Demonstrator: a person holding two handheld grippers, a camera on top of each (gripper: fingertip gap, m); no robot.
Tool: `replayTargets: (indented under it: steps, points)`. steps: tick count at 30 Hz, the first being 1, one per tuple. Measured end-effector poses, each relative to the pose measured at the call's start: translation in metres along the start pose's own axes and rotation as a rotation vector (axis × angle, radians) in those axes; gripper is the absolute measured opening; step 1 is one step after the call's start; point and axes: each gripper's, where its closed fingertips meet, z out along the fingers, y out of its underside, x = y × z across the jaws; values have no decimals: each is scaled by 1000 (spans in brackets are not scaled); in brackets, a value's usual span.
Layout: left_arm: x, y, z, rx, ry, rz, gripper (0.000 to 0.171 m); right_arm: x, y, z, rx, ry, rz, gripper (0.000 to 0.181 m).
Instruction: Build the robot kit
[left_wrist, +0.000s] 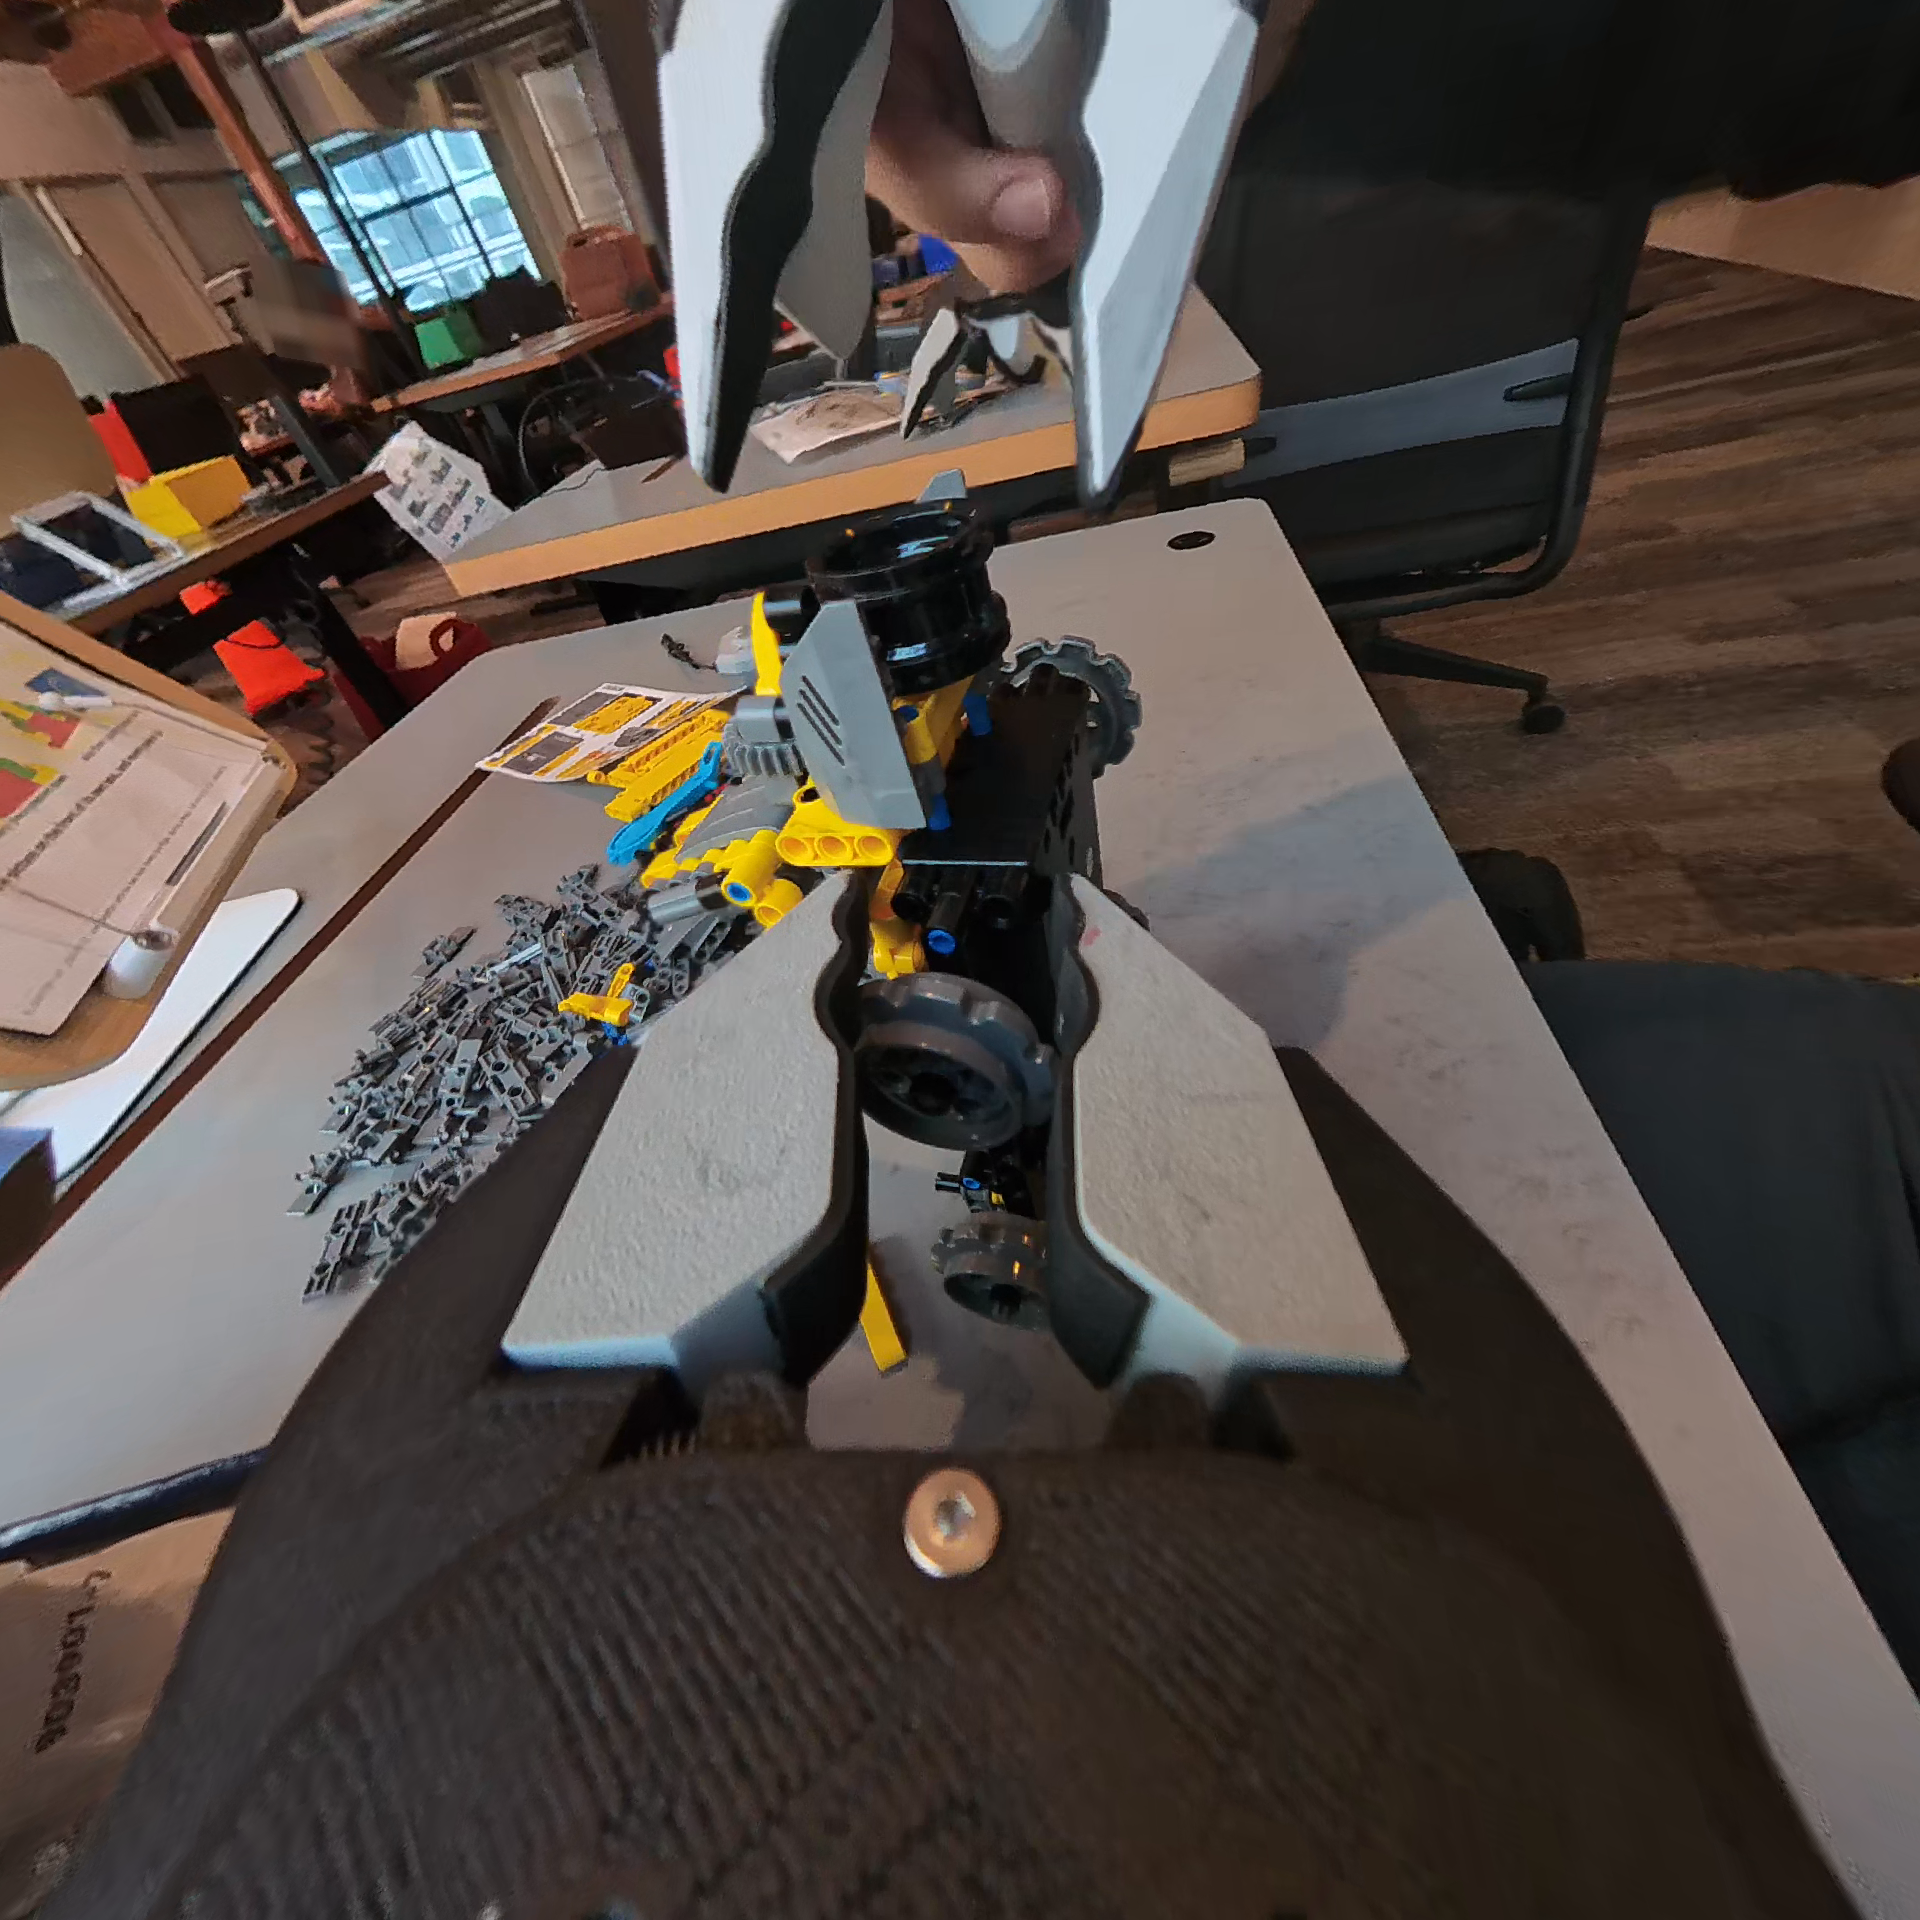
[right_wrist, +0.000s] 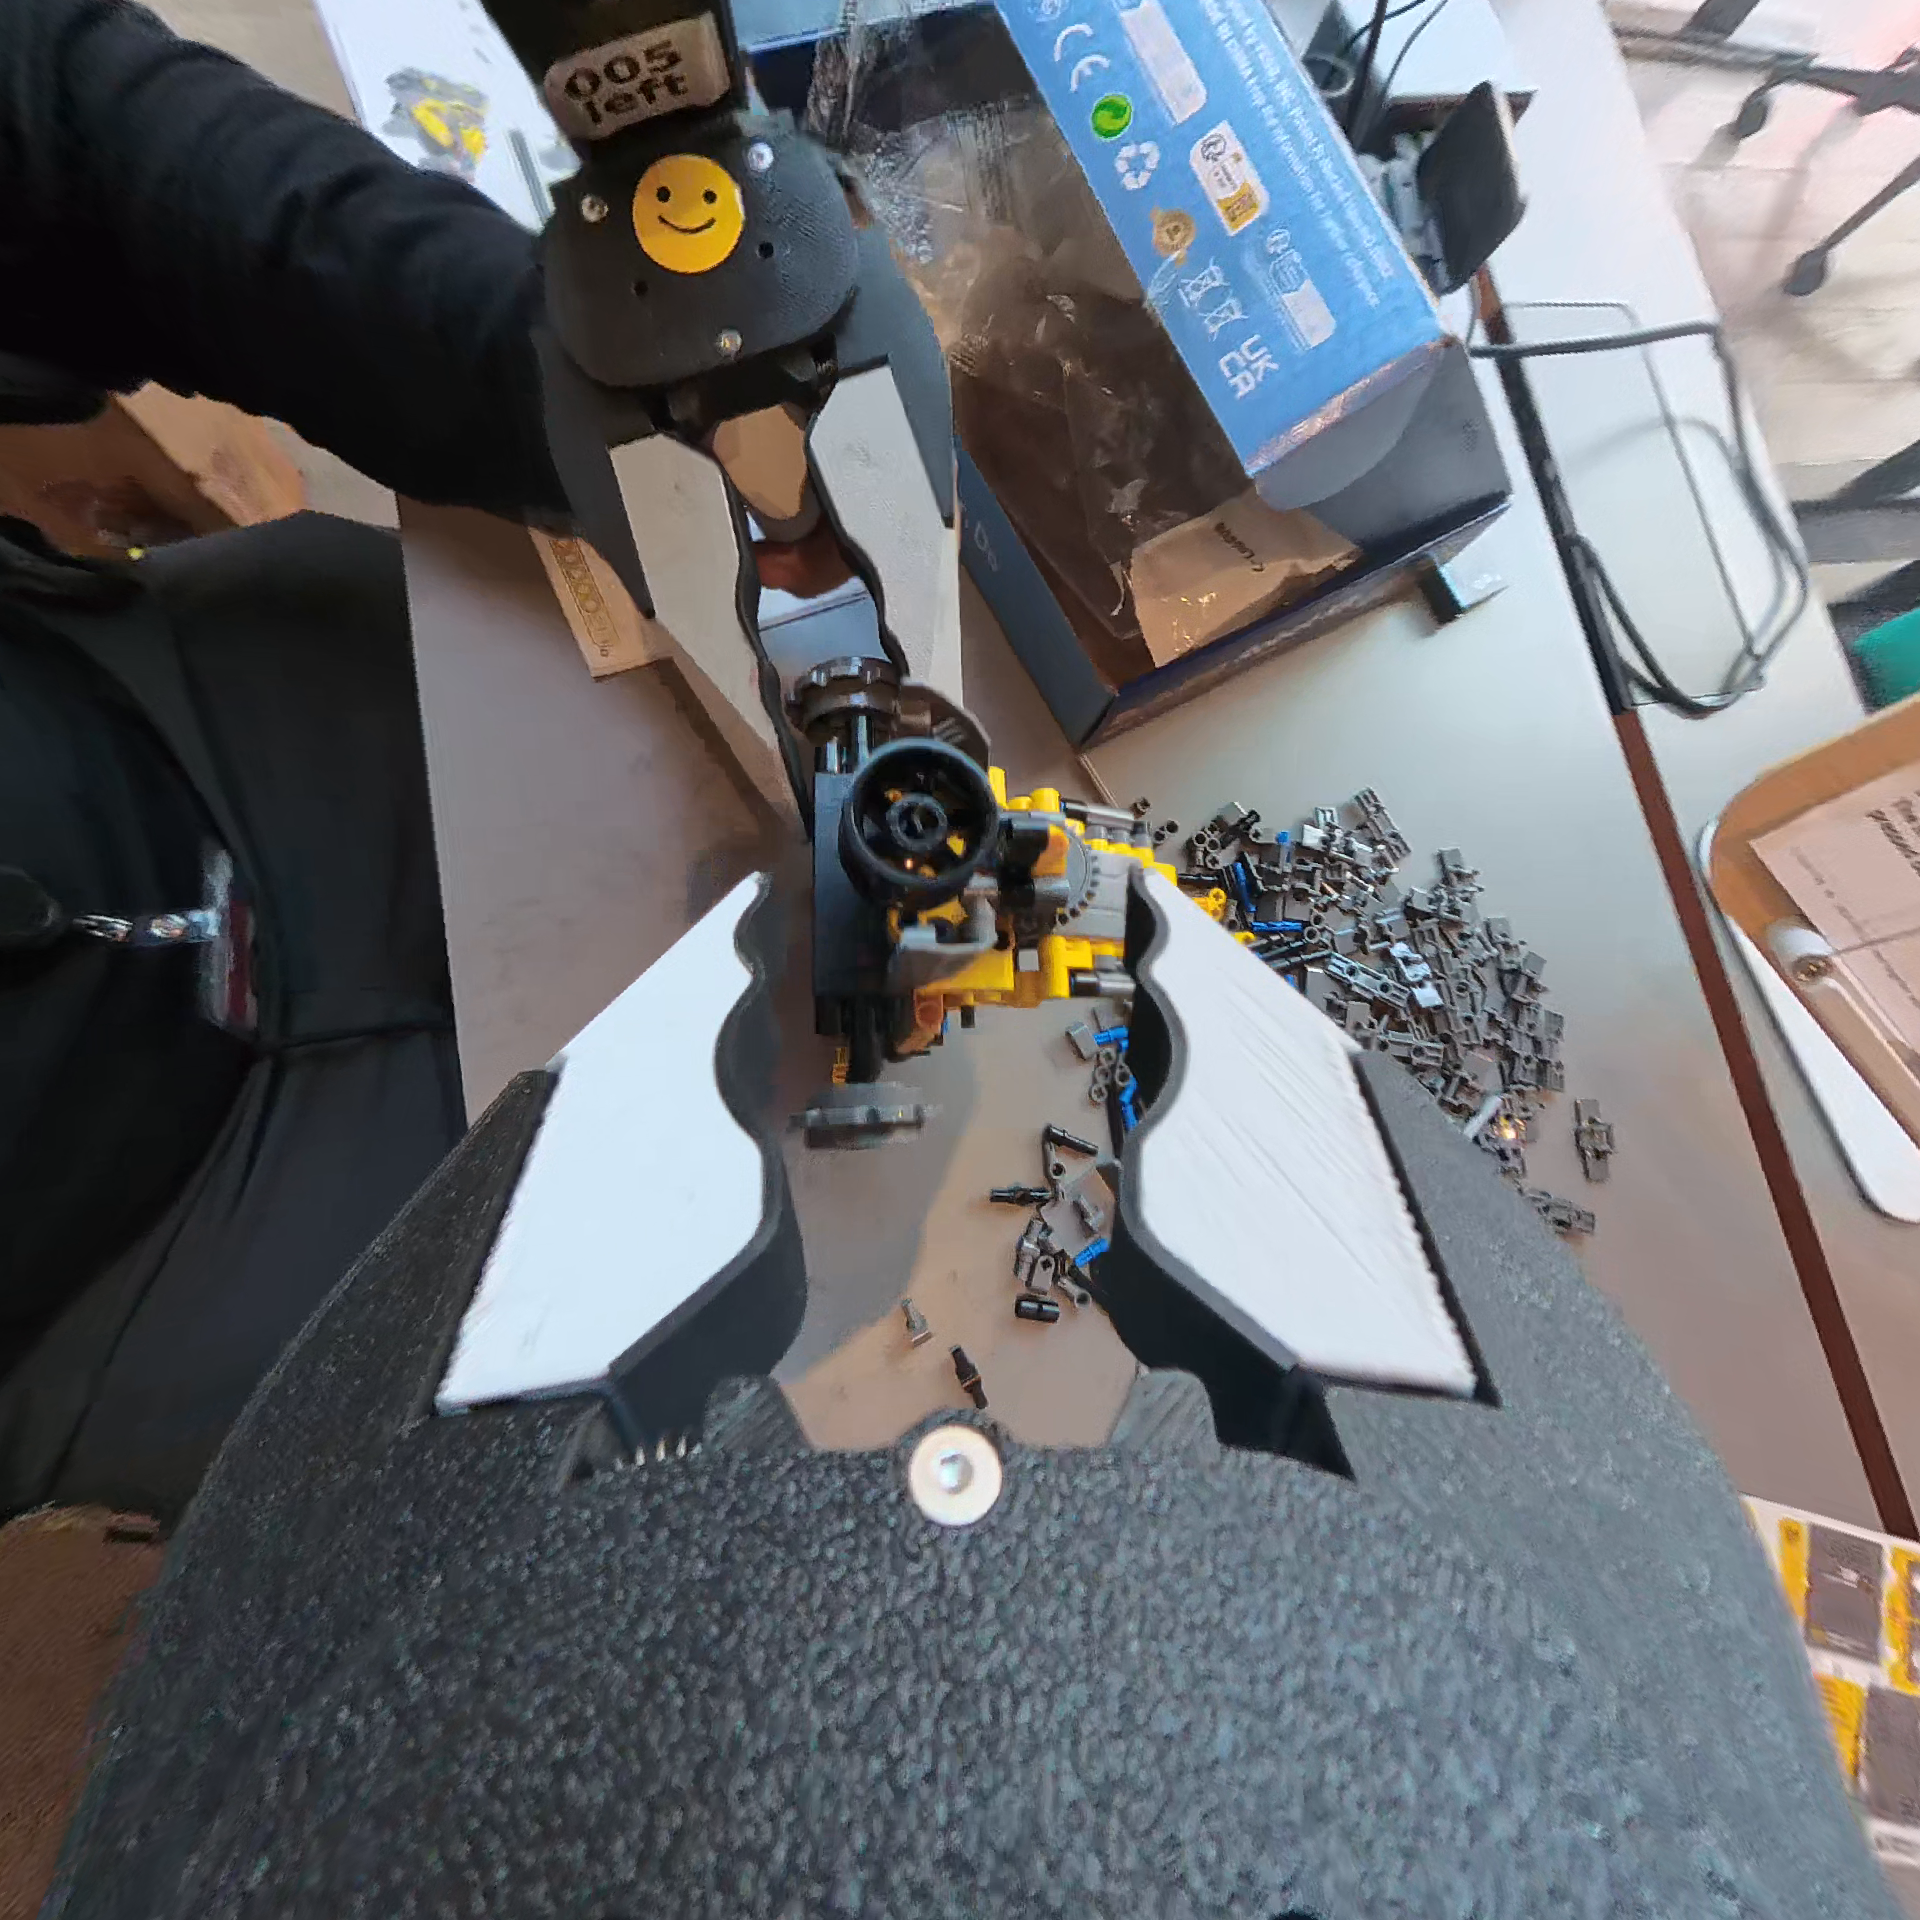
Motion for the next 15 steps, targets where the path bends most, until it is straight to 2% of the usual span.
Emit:
replayTargets:
  steps: [6,15]
  points:
    - [10,-2,-3,34,47,109,32,-31,24,4,91,120,-12,67]
    - [13,-2,1,40,46,132,32,-32,33,2,94,311,-82,69]
